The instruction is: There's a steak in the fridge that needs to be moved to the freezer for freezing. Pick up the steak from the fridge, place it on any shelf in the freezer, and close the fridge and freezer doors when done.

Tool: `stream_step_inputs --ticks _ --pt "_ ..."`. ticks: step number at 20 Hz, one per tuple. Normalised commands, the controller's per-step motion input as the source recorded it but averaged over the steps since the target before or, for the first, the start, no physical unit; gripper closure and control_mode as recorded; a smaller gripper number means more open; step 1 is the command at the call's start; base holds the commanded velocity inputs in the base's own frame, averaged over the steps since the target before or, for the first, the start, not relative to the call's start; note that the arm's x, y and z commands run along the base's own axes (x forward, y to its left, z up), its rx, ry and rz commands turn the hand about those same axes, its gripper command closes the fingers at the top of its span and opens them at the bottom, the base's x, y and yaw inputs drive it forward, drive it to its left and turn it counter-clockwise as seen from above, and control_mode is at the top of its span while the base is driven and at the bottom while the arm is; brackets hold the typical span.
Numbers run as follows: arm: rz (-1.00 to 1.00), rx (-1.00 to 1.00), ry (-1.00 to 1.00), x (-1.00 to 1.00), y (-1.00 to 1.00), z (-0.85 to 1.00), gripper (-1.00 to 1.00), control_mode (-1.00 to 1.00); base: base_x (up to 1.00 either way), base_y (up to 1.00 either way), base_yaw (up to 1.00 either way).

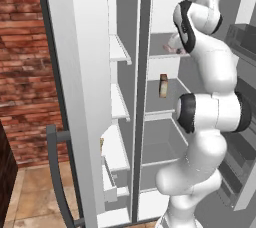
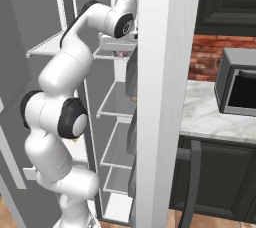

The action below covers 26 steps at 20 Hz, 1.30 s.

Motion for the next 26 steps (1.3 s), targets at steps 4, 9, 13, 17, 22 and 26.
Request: stream_step_inputs --ticks 4,9,13,17,22,26 --pt "0.0 0.0 -0.02 -1.0 0.22 0.0 1.0 -1.0 0.0 0.0 0.0" --pt "0.0 0.0 -0.03 -1.0 0.04 0.22 1.0 -1.0 0.0 0.0 0.0" --pt "0.0 0.01 -0.03 -1.0 0.19 0.46 1.0 -1.0 0.0 0.0 0.0" --pt "0.05 0.04 0.0 -1.0 0.26 0.78 1.0 -1.0 0.0 0.0 0.0" --pt "0.09 0.09 0.0 -0.72 0.29 0.77 1.0 -1.0 0.0 0.0 0.0" --pt "0.12 0.11 0.0 -0.62 0.38 0.41 1.0 -1.0 0.0 0.0 0.0"
